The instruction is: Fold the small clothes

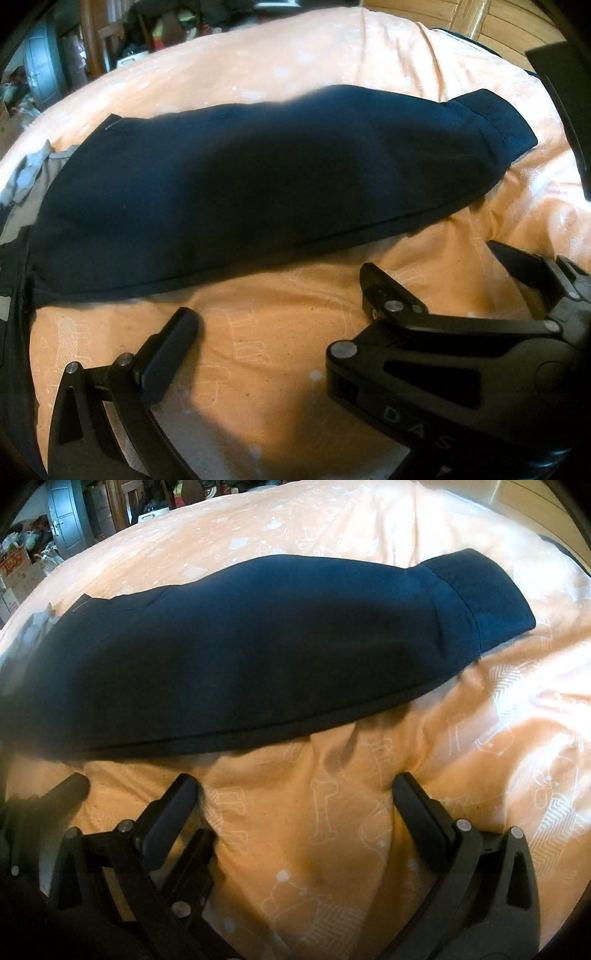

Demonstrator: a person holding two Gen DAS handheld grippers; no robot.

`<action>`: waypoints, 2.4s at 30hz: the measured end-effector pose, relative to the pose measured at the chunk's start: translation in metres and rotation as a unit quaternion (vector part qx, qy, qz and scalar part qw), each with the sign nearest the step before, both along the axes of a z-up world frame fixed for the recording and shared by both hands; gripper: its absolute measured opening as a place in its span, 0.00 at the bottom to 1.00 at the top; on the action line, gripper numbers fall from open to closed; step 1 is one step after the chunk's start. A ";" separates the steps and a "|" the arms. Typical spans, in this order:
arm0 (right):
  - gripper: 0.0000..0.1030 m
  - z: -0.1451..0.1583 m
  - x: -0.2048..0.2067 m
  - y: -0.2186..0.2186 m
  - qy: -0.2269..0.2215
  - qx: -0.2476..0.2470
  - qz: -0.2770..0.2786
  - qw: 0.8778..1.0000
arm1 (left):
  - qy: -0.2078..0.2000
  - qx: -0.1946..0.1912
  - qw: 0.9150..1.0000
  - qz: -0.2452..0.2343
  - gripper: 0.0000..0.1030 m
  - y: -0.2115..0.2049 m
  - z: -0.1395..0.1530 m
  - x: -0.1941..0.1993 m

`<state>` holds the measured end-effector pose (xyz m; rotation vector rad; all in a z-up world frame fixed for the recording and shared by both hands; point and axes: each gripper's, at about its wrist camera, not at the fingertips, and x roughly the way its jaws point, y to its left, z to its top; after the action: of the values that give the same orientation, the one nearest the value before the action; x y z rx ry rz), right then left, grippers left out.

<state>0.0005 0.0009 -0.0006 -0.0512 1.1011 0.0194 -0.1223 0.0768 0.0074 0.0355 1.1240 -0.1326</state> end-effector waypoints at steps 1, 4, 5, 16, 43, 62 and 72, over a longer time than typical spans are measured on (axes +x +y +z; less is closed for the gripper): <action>1.00 0.000 0.000 0.000 0.001 0.000 0.000 1.000 | 0.000 0.000 1.000 0.000 1.00 0.000 0.000 0.000; 1.00 0.000 0.000 0.000 -0.001 0.000 0.000 1.000 | -0.001 0.000 1.000 0.000 1.00 0.000 0.000 0.000; 1.00 0.000 0.000 0.000 -0.001 0.000 0.000 1.000 | -0.001 0.000 1.000 0.000 1.00 0.000 0.000 0.000; 1.00 0.000 0.000 0.000 -0.002 0.001 0.000 1.000 | -0.003 -0.001 1.000 0.000 1.00 0.000 0.000 0.000; 1.00 0.002 0.001 0.004 -0.009 -0.009 -0.011 1.000 | 0.078 -0.074 0.976 -0.189 0.97 0.050 0.039 0.006; 1.00 0.041 0.005 0.035 0.008 0.037 0.041 0.998 | -0.054 -0.266 0.943 -0.190 1.00 0.302 0.225 -0.159; 1.00 0.180 -0.138 0.137 -0.164 0.110 0.091 0.976 | -0.006 -0.316 0.911 -0.264 1.00 0.323 0.238 -0.232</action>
<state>-0.1372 0.1383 0.1792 0.0439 0.7556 0.2880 -0.3541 0.4002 0.2449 -0.2394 0.9926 -0.9753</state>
